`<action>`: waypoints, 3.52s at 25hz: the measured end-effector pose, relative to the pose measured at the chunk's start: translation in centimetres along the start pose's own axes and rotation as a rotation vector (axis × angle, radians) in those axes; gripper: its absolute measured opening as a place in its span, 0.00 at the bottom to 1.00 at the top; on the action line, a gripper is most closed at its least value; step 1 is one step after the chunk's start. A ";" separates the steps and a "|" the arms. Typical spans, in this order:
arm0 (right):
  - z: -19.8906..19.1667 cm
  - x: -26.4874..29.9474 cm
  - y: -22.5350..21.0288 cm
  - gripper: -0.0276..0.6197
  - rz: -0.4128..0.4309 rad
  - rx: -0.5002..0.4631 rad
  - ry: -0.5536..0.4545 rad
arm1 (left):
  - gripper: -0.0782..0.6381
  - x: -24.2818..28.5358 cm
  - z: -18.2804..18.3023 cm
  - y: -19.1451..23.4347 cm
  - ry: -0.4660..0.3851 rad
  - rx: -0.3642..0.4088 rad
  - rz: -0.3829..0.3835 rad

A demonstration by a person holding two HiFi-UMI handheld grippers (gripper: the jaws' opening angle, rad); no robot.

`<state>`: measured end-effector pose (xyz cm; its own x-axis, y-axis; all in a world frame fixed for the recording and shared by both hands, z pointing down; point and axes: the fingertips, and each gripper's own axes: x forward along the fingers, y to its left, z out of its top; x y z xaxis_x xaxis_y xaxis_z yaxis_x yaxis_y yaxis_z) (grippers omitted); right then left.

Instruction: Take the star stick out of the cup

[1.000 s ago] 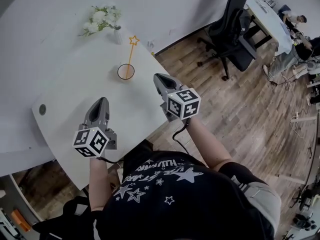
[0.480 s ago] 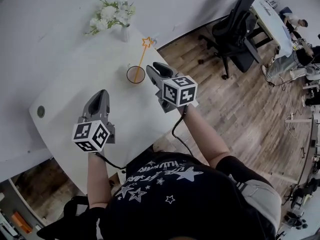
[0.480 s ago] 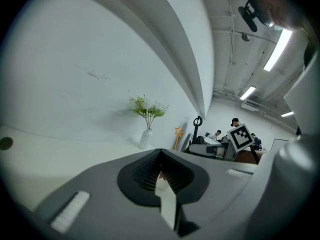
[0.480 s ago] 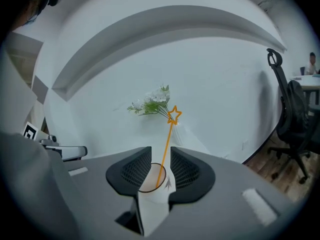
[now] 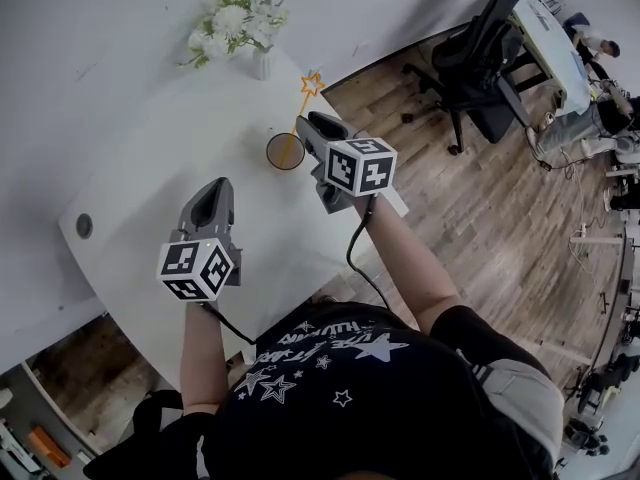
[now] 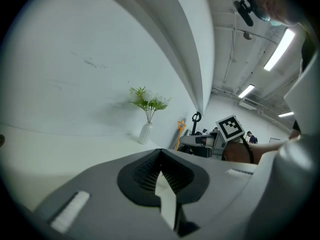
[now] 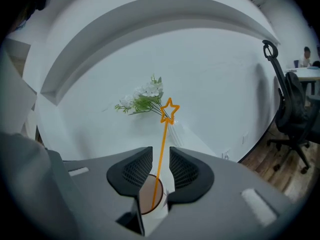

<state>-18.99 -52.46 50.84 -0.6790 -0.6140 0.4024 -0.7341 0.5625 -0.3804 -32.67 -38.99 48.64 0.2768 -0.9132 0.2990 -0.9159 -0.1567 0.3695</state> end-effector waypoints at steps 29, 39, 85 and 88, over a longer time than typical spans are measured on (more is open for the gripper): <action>4.8 -5.6 1.8 0.08 0.091 0.102 -0.239 | 0.11 -0.6 -3.3 -4.8 0.076 0.070 -0.040; 7.0 -14.1 3.3 0.08 0.119 0.054 -0.349 | 0.11 -4.3 -2.5 -10.7 0.012 0.139 -0.041; -10.2 -39.9 5.1 0.08 0.159 0.079 -0.228 | 0.11 -21.9 -13.0 -27.0 -0.008 0.137 -0.027; -11.1 -39.8 5.3 0.08 0.162 0.077 -0.213 | 0.11 -22.1 -13.6 -26.7 -0.001 0.130 -0.021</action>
<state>4.05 -18.91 42.07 -0.7649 -0.6264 0.1501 -0.6077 0.6244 -0.4908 -10.35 -9.48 44.11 0.2960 -0.9096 0.2914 -0.9399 -0.2231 0.2584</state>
